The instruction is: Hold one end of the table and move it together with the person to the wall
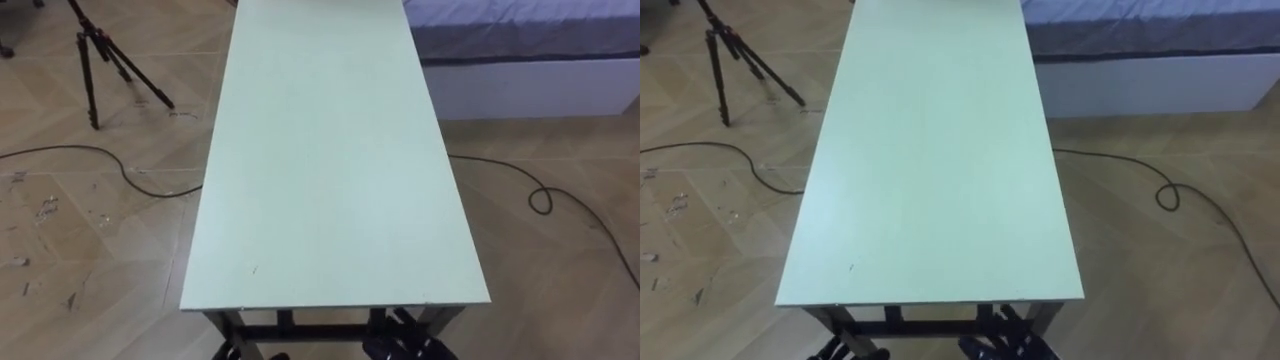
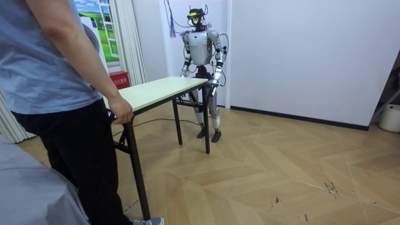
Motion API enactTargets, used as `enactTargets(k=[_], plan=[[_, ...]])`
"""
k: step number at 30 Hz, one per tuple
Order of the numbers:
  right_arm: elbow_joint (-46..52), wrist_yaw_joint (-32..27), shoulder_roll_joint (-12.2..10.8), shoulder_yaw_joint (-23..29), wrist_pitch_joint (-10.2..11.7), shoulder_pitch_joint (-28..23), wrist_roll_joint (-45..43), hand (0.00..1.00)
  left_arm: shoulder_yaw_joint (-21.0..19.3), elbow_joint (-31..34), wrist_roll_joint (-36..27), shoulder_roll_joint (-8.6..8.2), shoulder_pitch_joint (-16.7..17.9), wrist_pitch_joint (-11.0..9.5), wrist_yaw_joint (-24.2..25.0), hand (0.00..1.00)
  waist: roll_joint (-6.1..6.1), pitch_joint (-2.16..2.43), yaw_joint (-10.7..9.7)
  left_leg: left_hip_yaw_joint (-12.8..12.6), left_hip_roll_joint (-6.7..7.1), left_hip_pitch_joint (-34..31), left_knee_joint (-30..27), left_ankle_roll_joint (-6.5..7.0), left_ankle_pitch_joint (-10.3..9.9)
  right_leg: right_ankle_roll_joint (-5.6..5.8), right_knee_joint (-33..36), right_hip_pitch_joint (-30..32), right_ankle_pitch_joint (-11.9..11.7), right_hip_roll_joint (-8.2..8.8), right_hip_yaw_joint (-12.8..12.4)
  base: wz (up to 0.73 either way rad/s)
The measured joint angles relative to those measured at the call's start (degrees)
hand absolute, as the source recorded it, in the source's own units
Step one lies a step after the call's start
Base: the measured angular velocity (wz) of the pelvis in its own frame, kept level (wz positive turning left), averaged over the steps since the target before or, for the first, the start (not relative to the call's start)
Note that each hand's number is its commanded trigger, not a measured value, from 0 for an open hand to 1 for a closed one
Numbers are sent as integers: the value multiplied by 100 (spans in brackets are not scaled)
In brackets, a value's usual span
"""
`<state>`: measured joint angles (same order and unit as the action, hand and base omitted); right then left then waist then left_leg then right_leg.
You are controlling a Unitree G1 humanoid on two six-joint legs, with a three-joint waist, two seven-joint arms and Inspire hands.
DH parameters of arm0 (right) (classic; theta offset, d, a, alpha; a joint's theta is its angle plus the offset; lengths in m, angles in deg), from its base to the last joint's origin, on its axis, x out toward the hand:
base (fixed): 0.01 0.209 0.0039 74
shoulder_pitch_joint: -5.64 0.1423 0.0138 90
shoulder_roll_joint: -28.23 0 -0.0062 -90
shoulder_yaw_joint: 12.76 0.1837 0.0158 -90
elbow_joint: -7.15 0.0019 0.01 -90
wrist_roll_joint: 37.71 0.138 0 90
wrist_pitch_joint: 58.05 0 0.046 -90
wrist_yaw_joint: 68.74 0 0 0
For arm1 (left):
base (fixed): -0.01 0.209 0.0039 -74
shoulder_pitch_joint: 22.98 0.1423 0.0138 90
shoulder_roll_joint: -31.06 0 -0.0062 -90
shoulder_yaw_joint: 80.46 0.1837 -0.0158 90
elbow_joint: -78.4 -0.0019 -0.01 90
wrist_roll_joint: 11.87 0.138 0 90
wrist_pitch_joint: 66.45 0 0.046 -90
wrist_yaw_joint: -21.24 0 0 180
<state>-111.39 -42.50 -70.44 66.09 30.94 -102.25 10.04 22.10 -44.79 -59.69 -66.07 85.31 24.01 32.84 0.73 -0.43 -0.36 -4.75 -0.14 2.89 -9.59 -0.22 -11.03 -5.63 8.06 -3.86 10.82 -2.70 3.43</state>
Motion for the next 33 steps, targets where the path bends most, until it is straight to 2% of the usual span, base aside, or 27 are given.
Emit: enactTargets(k=[3,5,7,9,11,14,19,25,29,33], plan=[[222,102,12,-277,-33,39,452,0,303,406,-401,112,172,3,-5,0,-12,-10,-1,12,1,-13,-39,1,0,23,57,1,14,26,53,9],[519,184,82,-539,-36,41,674,0,521,726,-672,192,256,35,-16,0,-51,-42,-50,24,17,-54,-107,1,0,37,66,1,21,58,104,11],[525,285,94,-724,-38,89,848,0,701,1025,-776,255,252,35,-15,0,-60,-41,-96,35,62,-77,-126,4,2,52,63,9,32,71,148,13],[580,295,109,-840,-42,93,855,0,820,1309,-955,238,181,-12,-9,0,-64,-36,-95,36,69,-76,-127,6,3,59,66,16,38,79,145,1],[719,296,193,-969,-41,97,856,0,992,1413,-1078,144,-58,-54,39,0,-74,-28,-78,35,75,-44,-123,7,4,60,92,-3,37,80,131,-9],[781,292,220,-1048,-33,130,855,0,1037,1445,-1084,116,-252,-48,60,0,-67,-20,-81,6,63,3,-118,8,3,60,160,3,37,68,92,-14],[833,188,258,-1056,-39,170,855,0,1029,1634,-1263,134,-280,52,59,0,-66,-22,-84,-4,61,8,-117,8,3,59,158,6,37,65,53,-3],[1086,24,383,-1053,-255,169,867,0,1011,1799,-1569,237,-281,271,34,0,-62,-28,-85,-2,61,19,-108,8,3,59,160,2,37,65,33,0],[1102,5,417,-1068,-274,195,866,0,1012,1819,-1573,295,-302,298,34,0,-49,-57,-89,0,61,23,-109,8,3,59,159,1,37,65,24,0],[1107,5,421,-1077,-281,208,900,0,1012,1847,-1685,312,-310,345,33,0,-46,-65,-92,1,62,23,-109,8,3,59,158,7,37,63,-6,-2]])
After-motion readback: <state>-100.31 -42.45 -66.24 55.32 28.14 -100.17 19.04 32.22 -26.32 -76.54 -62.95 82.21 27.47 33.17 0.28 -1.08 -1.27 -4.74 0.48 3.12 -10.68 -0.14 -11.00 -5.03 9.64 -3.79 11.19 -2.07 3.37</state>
